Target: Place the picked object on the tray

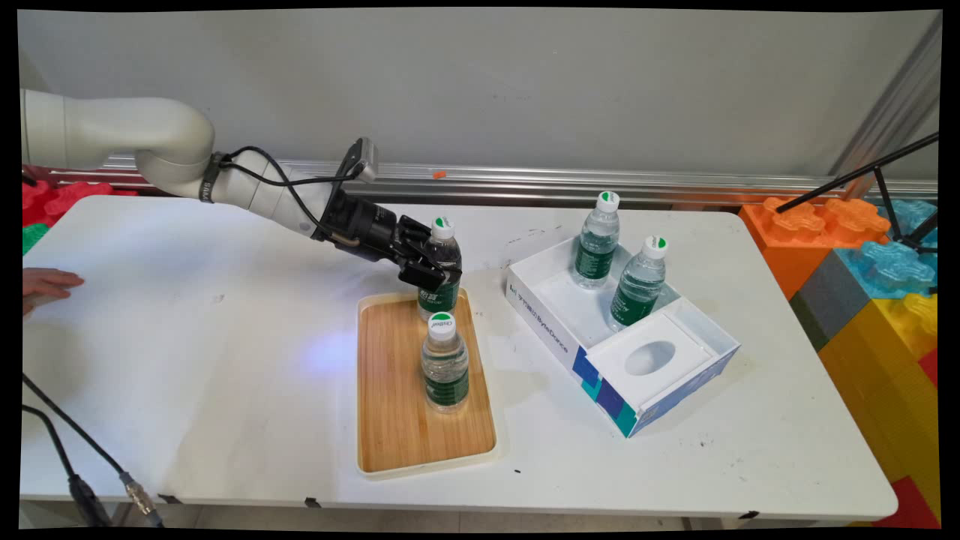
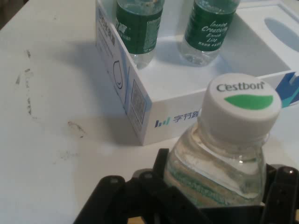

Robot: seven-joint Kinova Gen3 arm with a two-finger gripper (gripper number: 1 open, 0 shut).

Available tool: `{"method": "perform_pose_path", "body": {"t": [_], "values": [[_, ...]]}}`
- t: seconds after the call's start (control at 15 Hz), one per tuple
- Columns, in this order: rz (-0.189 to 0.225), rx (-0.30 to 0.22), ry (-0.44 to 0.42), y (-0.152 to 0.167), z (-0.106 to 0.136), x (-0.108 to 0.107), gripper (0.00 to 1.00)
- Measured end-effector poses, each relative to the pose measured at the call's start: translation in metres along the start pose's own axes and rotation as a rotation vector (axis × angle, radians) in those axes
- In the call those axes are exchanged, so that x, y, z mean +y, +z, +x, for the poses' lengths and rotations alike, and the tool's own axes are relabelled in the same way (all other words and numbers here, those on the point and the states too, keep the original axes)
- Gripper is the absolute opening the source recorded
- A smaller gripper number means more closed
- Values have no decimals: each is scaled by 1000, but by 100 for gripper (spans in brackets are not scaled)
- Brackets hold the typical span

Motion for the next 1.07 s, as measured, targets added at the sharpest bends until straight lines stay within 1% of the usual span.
{"method": "perform_pose_path", "body": {"t": [0.87,0.93,1.07], "values": [[6,-16,0,4,-7,-3,0],[4,-16,3,4,-7,-3,100],[2,-15,7,4,-7,-3,100]]}}
